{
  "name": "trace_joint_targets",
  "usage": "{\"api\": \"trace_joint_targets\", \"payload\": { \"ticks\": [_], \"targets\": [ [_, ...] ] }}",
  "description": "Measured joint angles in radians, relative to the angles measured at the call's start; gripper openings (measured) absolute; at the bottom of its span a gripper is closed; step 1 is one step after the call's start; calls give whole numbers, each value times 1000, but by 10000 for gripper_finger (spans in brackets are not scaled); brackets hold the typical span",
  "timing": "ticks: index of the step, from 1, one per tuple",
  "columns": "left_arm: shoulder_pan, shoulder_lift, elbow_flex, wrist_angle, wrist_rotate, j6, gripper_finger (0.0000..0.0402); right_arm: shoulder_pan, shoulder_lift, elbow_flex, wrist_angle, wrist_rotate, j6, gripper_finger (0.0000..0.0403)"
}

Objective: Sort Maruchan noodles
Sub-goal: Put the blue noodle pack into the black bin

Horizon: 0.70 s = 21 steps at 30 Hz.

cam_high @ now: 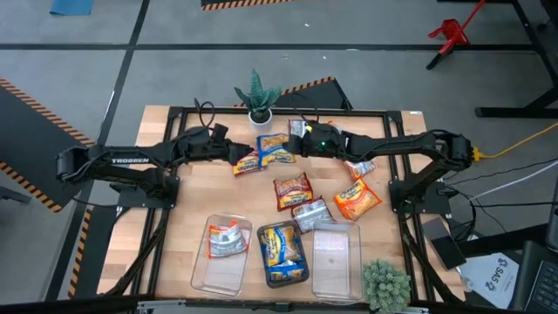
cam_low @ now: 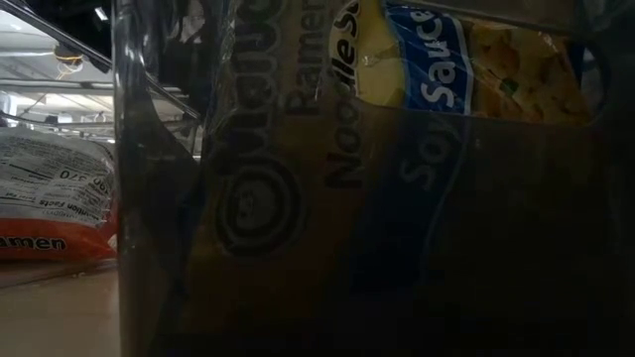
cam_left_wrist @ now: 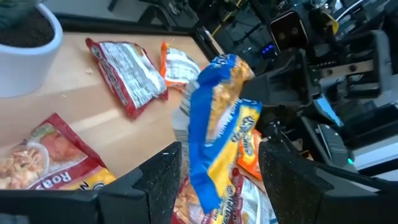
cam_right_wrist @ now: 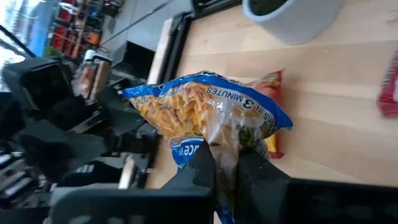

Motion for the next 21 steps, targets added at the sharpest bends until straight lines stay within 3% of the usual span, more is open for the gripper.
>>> {"api": "trace_joint_targets", "payload": {
  "ticks": [21],
  "targets": [
    [-85, 23, 2, 66, -50, -18, 206, 49, -1, 1, 147, -60, -3, 3]
  ]
}}
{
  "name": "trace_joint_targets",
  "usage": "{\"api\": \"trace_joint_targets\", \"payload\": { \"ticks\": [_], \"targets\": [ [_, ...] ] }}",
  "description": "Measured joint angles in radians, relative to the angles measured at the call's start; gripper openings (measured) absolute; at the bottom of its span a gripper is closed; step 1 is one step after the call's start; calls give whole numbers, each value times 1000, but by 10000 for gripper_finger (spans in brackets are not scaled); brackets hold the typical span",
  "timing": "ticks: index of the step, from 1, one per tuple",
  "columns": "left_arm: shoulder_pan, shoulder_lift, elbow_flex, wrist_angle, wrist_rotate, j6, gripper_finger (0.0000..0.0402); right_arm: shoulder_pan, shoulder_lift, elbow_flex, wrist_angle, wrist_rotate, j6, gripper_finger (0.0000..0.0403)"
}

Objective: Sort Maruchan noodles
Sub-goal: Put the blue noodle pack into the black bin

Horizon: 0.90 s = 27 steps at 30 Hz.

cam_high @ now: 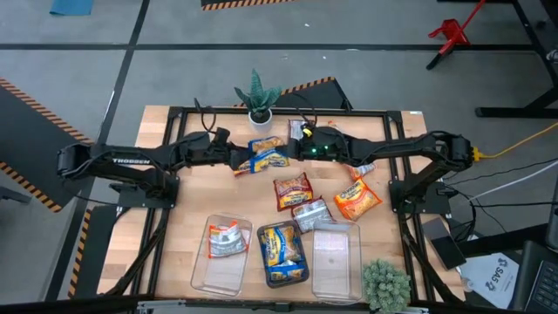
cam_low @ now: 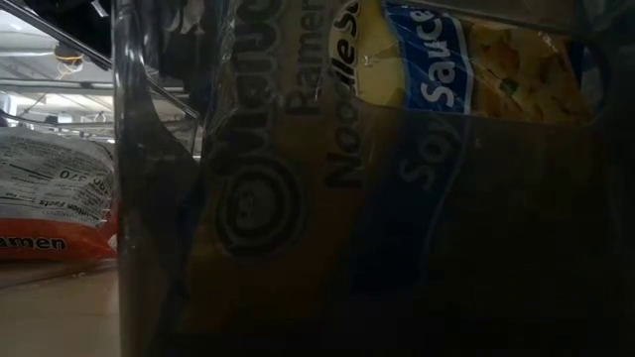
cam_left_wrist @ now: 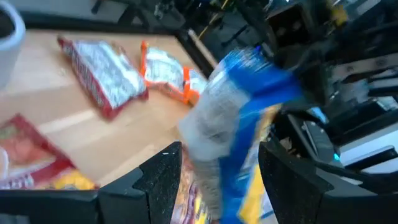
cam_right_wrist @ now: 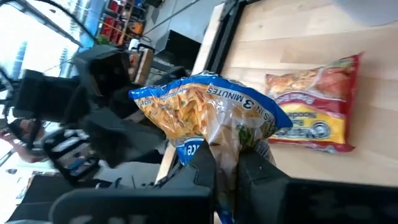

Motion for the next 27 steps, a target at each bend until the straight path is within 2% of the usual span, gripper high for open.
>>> {"api": "trace_joint_targets", "payload": {
  "ticks": [7, 13, 16, 21, 25, 27],
  "targets": [
    [-64, 78, 0, 97, -15, -42, 206, 16, 0, 0, 33, -12, -6, 3],
    [-90, 89, 0, 124, -20, -49, 204, 32, 0, 0, 30, -36, -37, 5],
    [-98, 88, 0, 136, -27, -68, 184, 44, 0, 0, 30, -45, -73, 25],
    [-120, 88, 0, 132, -64, -88, 117, 50, 0, 0, 25, -79, -108, 58],
    [-143, 88, 0, 140, -98, -90, 113, 48, 0, 0, 27, -105, -157, 71],
    [-156, 87, 0, 146, -97, -104, 113, 40, -7, 0, 22, -153, -189, 76]
  ]
}}
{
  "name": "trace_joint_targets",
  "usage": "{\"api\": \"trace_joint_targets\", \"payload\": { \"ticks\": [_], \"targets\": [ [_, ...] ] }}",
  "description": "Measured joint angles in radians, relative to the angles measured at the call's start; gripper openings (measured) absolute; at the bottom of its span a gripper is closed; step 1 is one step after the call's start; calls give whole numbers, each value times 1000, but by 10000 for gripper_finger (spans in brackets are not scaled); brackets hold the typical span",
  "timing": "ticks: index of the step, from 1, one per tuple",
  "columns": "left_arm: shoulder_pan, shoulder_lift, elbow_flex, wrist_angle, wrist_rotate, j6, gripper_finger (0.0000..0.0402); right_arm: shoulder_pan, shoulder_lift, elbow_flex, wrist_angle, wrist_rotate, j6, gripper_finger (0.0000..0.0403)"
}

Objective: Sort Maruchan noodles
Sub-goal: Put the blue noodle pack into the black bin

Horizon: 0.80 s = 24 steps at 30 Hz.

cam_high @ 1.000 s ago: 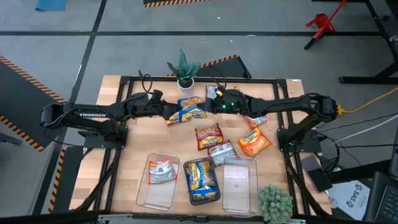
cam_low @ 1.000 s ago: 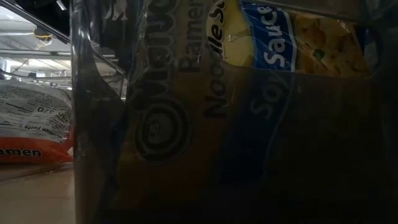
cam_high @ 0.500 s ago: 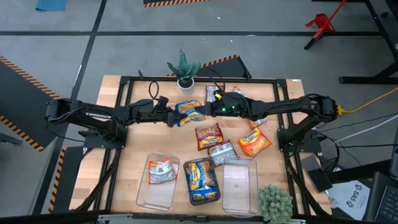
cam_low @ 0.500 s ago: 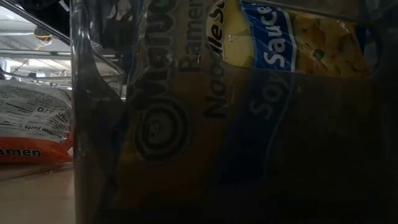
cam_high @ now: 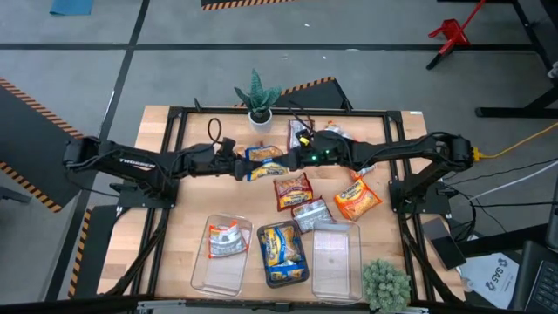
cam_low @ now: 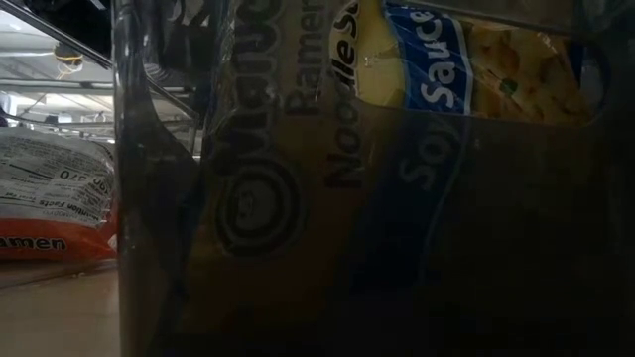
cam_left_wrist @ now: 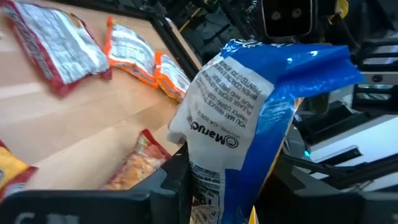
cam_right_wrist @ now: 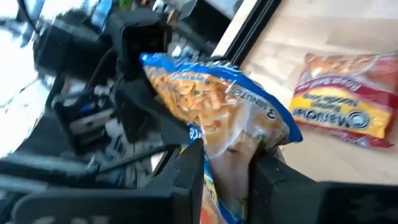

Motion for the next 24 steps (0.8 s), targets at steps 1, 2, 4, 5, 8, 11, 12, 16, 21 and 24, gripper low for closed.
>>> {"api": "trace_joint_targets", "payload": {
  "ticks": [1, 2, 4, 5, 8, 11, 12, 16, 21, 24],
  "targets": [
    [-7, -3, 0, 0, 2, -13, 113, -14, -11, 0, -10, -39, -20, 79],
    [-14, -6, 0, 0, 7, -21, 113, -25, -26, 0, -24, -80, -39, 82],
    [-30, -13, 0, 0, 14, -40, 113, -51, -69, 0, -76, -160, -69, 87],
    [-39, -19, 0, -3, 19, -43, 113, -66, -95, 0, -116, -194, -83, 88],
    [-64, -26, 0, -1, 48, -62, 113, -106, -186, 0, -261, -261, -121, 89],
    [-75, -25, 16, -49, 144, -87, 113, -135, -291, 0, -430, -273, -159, 89],
    [-80, -23, 32, -84, 181, -92, 113, -141, -324, 0, -484, -267, -176, 89],
    [-107, -11, 122, -264, 295, -88, 113, -143, -450, 0, -674, -183, -208, 89],
    [-140, 22, 284, -458, 385, -38, 113, -142, -551, 0, -830, -98, -226, 89],
    [-166, 87, 380, -498, 429, -9, 113, -142, -584, 0, -864, -83, -226, 89]
  ]
}}
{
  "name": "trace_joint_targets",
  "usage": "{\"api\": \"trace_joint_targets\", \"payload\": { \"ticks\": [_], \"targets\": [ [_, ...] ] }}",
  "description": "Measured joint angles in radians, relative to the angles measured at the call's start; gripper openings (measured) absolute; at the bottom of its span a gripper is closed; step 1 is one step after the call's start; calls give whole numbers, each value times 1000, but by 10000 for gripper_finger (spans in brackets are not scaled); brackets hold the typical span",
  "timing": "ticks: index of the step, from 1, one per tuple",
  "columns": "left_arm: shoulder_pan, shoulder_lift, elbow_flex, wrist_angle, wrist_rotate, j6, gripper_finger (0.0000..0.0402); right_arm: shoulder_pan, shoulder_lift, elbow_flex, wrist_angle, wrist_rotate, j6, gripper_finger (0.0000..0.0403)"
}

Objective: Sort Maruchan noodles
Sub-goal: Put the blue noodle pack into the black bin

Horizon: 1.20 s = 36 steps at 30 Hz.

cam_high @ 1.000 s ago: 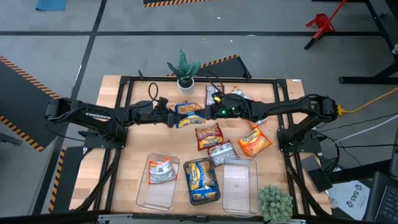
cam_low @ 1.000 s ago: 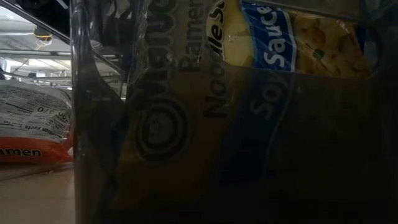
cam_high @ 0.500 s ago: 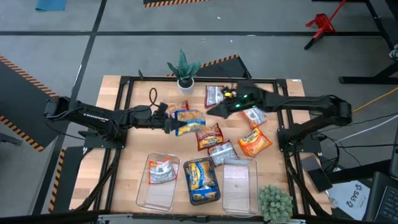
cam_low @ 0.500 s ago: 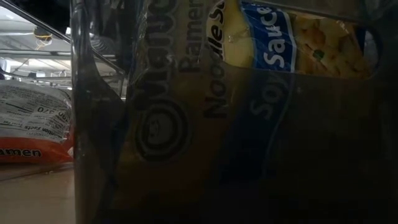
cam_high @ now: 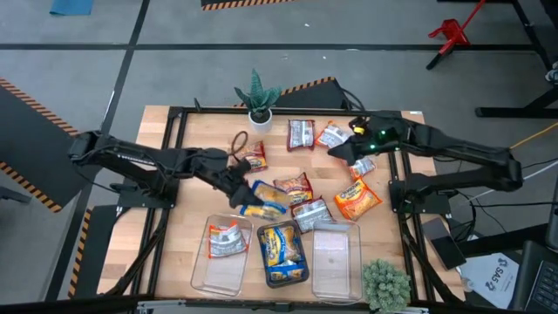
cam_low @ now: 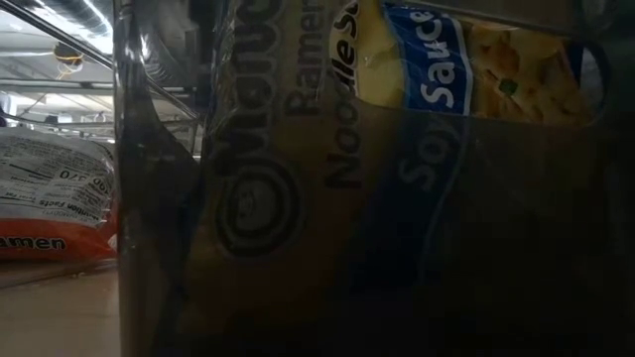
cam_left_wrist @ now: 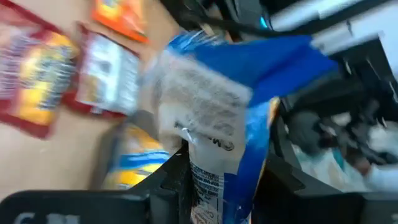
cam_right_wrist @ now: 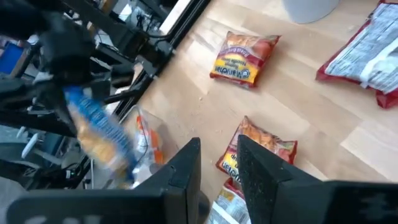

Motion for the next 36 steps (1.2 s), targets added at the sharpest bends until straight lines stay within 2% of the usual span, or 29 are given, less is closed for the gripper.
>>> {"api": "trace_joint_targets", "payload": {
  "ticks": [8, 15, 22, 36],
  "targets": [
    [-32, 238, 173, -36, 237, 50, 113, 33, -13, 0, -8, 4, 0, 89],
    [-38, 398, 230, -20, 390, 60, 113, 113, -13, 0, -8, 49, 1, 89],
    [-54, 475, 231, -1, 481, 80, 113, 187, -13, 0, -8, 116, 5, 89],
    [-66, 547, 231, 86, 507, 99, 113, 209, -12, 0, -7, 182, 4, 89]
  ]
}}
